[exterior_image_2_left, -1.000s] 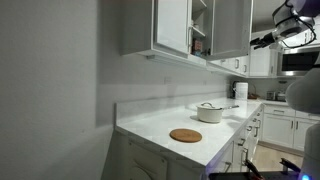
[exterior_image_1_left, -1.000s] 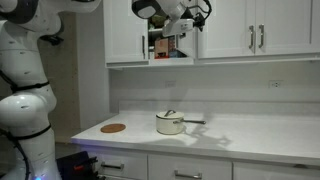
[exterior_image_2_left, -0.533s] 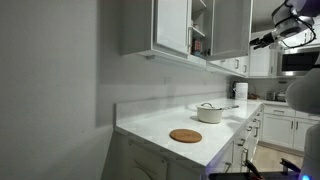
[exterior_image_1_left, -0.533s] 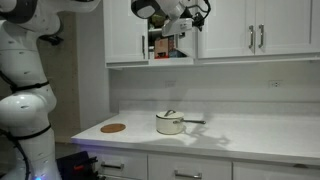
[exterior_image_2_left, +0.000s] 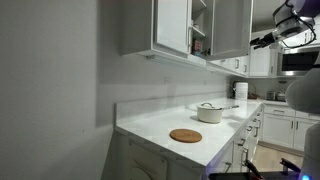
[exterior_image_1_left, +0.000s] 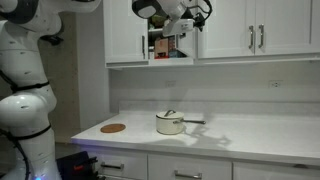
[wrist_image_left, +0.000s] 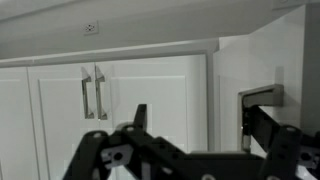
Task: Open the second top cupboard door from the left
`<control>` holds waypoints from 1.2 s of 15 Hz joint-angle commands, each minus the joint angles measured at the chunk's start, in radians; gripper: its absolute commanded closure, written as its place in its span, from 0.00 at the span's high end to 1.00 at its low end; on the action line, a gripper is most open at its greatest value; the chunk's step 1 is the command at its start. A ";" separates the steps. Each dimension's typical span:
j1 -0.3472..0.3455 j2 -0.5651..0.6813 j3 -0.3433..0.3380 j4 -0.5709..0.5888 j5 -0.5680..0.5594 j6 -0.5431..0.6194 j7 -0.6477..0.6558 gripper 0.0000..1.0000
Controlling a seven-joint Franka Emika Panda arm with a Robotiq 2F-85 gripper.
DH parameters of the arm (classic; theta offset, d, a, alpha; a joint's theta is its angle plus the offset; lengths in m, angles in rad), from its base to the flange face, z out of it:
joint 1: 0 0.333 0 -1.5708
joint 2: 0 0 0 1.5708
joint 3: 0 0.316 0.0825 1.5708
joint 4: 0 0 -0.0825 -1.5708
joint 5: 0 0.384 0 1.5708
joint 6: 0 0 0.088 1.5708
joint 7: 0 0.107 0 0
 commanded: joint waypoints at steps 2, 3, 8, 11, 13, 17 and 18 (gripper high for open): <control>-0.066 -0.025 -0.063 -0.013 0.044 -0.031 -0.083 1.00; -0.067 -0.023 -0.063 -0.012 0.052 -0.024 -0.098 1.00; -0.069 -0.028 -0.060 -0.016 0.049 -0.012 -0.100 1.00; -0.070 -0.033 -0.057 -0.018 0.031 -0.010 -0.077 1.00; -0.070 -0.040 -0.054 -0.021 0.027 -0.009 -0.057 1.00; -0.068 -0.060 -0.058 -0.033 0.025 -0.071 -0.047 1.00; -0.016 0.010 -0.001 0.005 0.049 -0.016 -0.060 1.00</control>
